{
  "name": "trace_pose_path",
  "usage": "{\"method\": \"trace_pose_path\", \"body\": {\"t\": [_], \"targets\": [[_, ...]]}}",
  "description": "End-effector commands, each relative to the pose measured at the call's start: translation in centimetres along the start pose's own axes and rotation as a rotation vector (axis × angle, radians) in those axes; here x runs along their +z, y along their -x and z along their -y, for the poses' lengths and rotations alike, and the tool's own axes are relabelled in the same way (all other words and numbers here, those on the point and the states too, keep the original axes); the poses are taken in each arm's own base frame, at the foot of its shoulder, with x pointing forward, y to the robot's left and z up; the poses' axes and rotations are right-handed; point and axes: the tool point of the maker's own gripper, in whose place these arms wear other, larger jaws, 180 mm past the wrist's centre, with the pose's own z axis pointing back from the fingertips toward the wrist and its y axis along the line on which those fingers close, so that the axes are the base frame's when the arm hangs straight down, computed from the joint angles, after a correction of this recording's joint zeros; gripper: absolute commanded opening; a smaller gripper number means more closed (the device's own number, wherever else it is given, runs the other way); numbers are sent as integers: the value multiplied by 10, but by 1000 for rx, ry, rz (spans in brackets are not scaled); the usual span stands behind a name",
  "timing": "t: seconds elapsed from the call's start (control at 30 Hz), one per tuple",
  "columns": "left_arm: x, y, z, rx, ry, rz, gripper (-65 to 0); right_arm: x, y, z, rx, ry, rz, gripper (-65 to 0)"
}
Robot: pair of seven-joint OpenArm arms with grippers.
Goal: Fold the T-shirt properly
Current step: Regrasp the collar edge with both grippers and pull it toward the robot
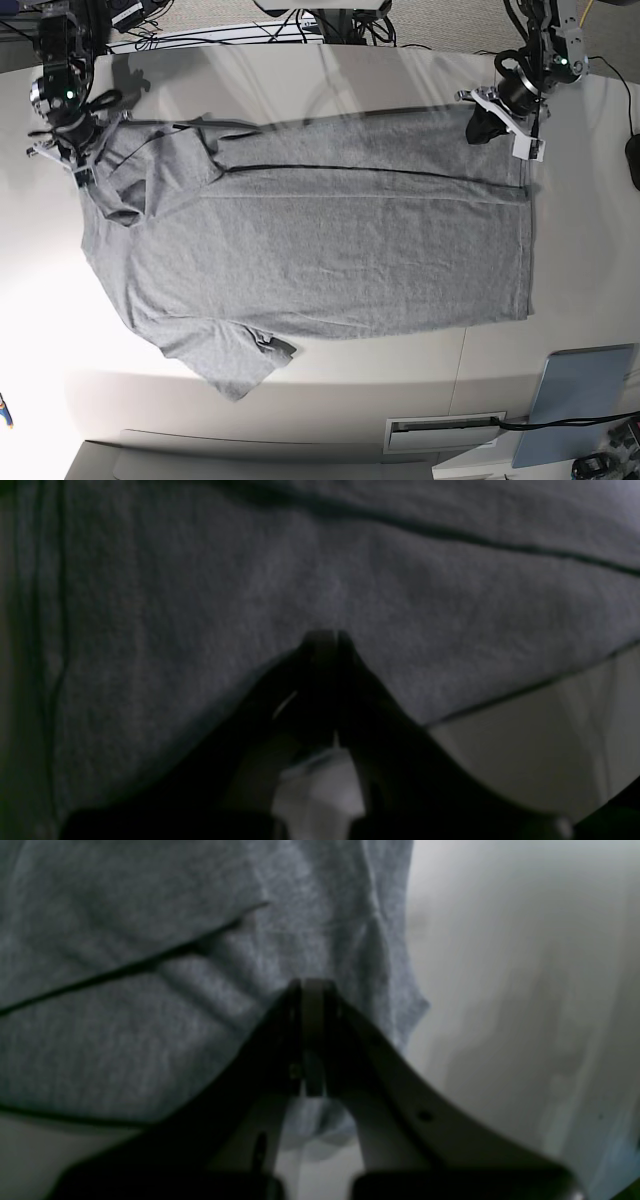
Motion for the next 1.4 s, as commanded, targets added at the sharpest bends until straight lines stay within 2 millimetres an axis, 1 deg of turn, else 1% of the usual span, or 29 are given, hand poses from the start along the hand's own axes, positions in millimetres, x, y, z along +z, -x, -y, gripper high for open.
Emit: {"method": "trace_pose_path", "body": {"t": [0.0,0.13,0.2,0.4,0.57,0.63,0.73,0.8,0.93,1.0,1.07,1.2,1.3,1.37], "targets": [[6,12,-9,-17,-35,-45,-650,3,16,-1,22,-14,-60,-650],[16,34,-15,-31,-59,-109,-650,10,40,-10,61,-27,-106,-650],[23,45,-18,-39,-61,-140,-650,17,47,-13,94,-27,-116,-650],[46,77,-26,-55,-73,-233,-650,36,55,-28,154,-54,-119,-650],[67,111,-19,-56,-38,-318,-650,48,61,-38,177,-78,-128,-650],[76,125,-18,-45,-40,-349,-650,52,66,-38,205,-72,-140,-650],[86,137,-19,-57,-54,-372,-650,58,73,-35,241,-41,-158,-650],[89,140,-22,-77,-66,-376,-650,61,80,-33,260,-28,-175,-650],[88,138,-22,-84,-68,-372,-650,66,90,-31,271,-20,-195,-650],[88,136,-22,-86,-69,-368,-650,69,93,-25,267,-9,-193,-650],[86,133,-22,-91,-69,-361,-650,71,93,-15,260,16,-190,-650],[87,122,-23,-108,-75,-335,-650,73,91,3,230,51,-183,-650],[88,107,-28,-125,-94,-300,-650,73,85,8,211,62,-153,-650],[89,96,-30,-140,-105,-272,-650,73,75,10,210,67,-103,-650]]}}
